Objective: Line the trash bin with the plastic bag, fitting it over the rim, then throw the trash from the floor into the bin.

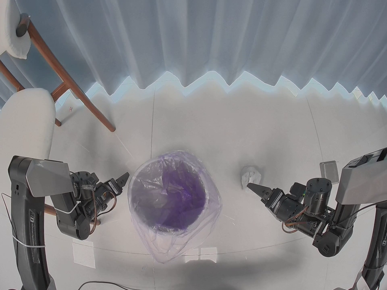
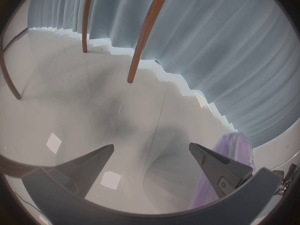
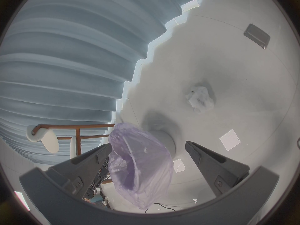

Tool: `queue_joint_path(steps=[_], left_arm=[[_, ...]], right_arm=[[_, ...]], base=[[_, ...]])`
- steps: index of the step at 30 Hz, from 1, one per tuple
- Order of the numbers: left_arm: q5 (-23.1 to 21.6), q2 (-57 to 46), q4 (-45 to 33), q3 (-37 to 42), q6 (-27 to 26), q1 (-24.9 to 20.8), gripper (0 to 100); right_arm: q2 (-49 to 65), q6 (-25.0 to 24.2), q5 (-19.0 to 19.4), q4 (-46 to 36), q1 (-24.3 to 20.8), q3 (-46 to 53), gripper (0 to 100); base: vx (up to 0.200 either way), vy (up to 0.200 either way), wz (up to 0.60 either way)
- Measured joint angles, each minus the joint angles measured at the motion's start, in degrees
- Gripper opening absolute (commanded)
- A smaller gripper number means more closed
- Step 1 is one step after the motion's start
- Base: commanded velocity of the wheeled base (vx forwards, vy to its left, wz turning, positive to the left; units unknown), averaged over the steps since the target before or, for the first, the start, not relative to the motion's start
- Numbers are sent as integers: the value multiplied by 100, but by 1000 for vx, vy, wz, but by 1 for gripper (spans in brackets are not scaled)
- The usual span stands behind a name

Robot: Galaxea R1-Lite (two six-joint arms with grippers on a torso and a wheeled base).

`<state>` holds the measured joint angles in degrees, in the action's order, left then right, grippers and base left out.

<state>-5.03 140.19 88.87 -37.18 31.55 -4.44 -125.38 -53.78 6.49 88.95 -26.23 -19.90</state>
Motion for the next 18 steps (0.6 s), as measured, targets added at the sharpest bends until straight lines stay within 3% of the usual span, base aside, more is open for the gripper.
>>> queue_joint_path(steps=[7, 11, 18], left_arm=[[50, -6, -11, -35, -5, 43, 100], [384, -41, -9, 11, -2, 9, 100], [506, -474, -2, 916, 24, -22, 100]], right_arm=[[-76, 0, 0, 5, -5, -6, 100], [-177, 0, 0, 2, 2, -48, 100], [-265, -35, 5, 5, 118, -91, 100]], base=[[200, 0, 0], [200, 0, 0], [171, 0, 0]])
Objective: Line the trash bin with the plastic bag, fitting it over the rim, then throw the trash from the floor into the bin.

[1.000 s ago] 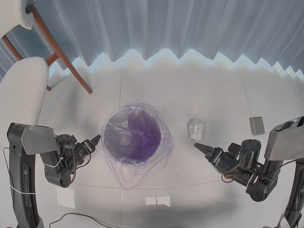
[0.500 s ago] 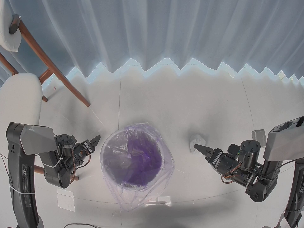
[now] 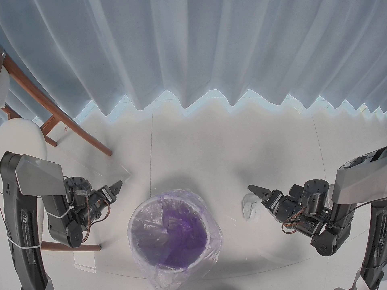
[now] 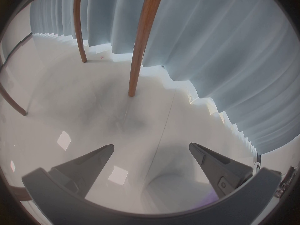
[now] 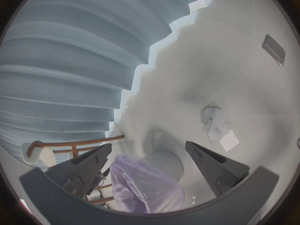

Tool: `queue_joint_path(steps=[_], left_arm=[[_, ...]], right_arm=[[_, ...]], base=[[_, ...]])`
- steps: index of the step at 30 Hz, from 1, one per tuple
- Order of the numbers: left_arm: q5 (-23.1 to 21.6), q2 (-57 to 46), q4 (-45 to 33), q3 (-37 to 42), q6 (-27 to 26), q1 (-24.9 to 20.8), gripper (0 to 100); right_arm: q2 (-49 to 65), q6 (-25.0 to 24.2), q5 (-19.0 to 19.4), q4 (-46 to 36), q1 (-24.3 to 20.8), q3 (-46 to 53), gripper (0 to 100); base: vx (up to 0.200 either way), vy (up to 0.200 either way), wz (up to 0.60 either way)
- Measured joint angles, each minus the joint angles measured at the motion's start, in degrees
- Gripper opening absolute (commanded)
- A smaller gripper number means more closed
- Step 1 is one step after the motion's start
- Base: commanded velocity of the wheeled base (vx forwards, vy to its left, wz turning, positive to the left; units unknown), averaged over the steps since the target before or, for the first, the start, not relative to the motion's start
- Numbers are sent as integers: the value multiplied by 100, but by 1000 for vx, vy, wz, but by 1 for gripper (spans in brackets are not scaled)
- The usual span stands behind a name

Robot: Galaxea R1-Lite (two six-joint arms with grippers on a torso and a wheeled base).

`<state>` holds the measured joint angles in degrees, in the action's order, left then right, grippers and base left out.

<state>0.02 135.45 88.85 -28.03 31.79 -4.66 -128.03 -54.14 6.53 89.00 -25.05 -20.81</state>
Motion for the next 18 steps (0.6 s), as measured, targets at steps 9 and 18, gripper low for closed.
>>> queue_joint_path(steps=[9, 18], left_arm=[[90, -1012, -9, 2128, 1, -157, 100], [958, -1798, -6, 2677, -115, -1414, 100]], right_arm=[[-128, -82, 2, 0, 91, -77, 100], [-295, -104, 4, -2, 146, -134, 100]], base=[[0, 0, 0], [0, 0, 0]])
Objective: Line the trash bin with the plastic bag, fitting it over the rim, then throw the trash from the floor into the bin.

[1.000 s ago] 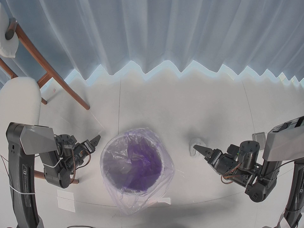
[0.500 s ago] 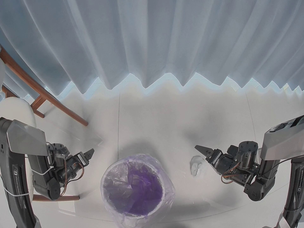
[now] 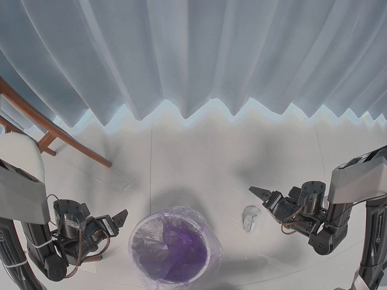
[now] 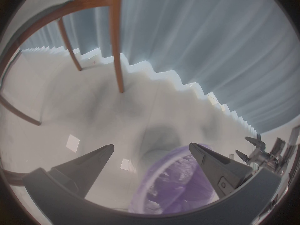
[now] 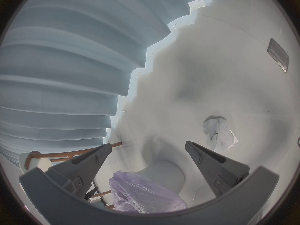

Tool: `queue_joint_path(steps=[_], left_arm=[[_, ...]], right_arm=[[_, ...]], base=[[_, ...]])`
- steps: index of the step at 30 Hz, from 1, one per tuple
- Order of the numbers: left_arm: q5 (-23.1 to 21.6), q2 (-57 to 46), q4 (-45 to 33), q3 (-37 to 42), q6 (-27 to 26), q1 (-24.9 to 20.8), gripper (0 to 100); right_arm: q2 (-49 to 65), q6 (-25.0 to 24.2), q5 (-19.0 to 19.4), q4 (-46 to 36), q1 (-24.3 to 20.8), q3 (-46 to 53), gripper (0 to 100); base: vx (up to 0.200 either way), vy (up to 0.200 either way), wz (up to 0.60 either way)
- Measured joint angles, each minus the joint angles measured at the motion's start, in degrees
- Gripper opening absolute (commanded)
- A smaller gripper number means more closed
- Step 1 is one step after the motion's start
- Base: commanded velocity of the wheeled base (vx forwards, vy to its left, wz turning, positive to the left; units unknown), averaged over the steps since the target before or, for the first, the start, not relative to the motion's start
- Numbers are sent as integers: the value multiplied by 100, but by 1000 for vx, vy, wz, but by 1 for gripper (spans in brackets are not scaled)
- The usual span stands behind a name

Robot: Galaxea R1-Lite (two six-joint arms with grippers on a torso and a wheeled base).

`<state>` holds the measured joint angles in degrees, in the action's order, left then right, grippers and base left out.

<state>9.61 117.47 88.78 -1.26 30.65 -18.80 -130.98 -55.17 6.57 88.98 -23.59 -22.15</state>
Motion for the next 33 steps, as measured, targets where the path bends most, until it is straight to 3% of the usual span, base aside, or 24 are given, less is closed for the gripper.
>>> queue_joint_path(steps=[6, 11, 18, 22, 25, 29, 33], left_arm=[[783, -243, -7, 22, 33, -964, 100], [1593, -134, -11, 24, 323, -1410, 100], [1609, 419, 1, 24, 417, -1615, 100], [1242, 795, 4, -80, 371, -1560, 100], [635, 963, 4, -233, 145, -1408, 100], [-4, 1086, 4, -452, -528, -859, 100], [-931, 1161, -2, -596, -867, -305, 100]], right_arm=[[-116, -2, 0, 0, 6, -23, 100], [-207, -2, 0, 0, 6, -52, 100], [-284, -2, 0, 0, -5, -65, 100], [-307, 0, -1, 0, -22, -59, 100], [-318, -2, -4, 2, -33, -54, 100], [-332, -2, -6, 0, -37, -48, 100], [-345, -2, -4, 0, -39, -52, 100]], base=[[0, 0, 0], [0, 0, 0], [0, 0, 0], [0, 0, 0], [0, 0, 0], [0, 0, 0], [0, 0, 0]])
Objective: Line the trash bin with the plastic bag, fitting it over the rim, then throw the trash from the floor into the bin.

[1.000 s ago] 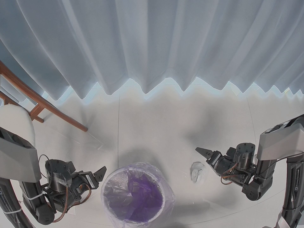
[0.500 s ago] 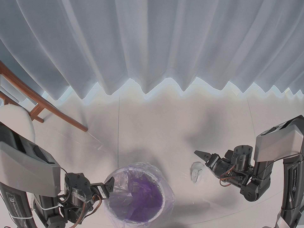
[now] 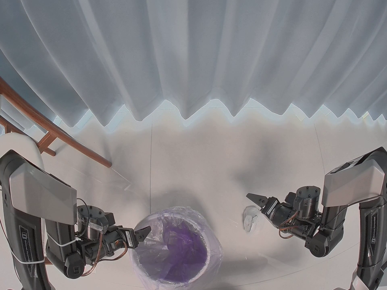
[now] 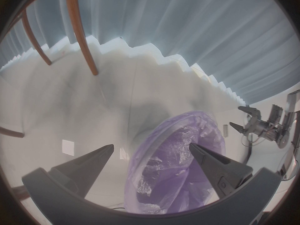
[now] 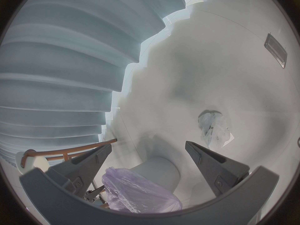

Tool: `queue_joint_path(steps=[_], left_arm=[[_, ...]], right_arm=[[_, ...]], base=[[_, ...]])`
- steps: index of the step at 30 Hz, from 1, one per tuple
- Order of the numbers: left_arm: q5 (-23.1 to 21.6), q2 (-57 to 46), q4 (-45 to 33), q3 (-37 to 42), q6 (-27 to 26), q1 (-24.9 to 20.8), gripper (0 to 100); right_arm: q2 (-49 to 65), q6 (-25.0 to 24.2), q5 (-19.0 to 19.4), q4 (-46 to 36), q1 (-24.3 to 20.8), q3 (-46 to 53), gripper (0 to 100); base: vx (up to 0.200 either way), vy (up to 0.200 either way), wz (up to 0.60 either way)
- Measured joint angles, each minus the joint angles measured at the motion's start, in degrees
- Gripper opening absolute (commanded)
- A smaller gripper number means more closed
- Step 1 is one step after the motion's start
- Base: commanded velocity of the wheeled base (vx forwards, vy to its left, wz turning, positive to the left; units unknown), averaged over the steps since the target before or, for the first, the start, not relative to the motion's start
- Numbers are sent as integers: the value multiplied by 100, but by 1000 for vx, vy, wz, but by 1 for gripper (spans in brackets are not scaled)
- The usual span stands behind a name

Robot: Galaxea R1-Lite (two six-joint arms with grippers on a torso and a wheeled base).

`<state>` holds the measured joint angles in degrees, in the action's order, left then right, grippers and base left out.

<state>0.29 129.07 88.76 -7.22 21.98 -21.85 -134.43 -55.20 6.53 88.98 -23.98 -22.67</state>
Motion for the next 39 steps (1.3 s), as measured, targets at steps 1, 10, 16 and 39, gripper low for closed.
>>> queue_joint_path(steps=[1, 10, 16, 39], left_arm=[[-218, 12, -2, -17, -52, 93, 100], [-828, 306, -7, -430, -857, 683, 100], [-863, 642, -11, -769, -1037, 744, 0], [-825, 708, -9, -945, -699, 521, 0]], right_arm=[[-6, 0, -2, 0, -2, -1, 100], [-63, 0, -5, 2, -46, -17, 100], [-127, 2, 2, 2, -52, -26, 100], [-260, 10, -5, -2, -41, -122, 100]], base=[[0, 0, 0], [0, 0, 0], [0, 0, 0], [0, 0, 0]])
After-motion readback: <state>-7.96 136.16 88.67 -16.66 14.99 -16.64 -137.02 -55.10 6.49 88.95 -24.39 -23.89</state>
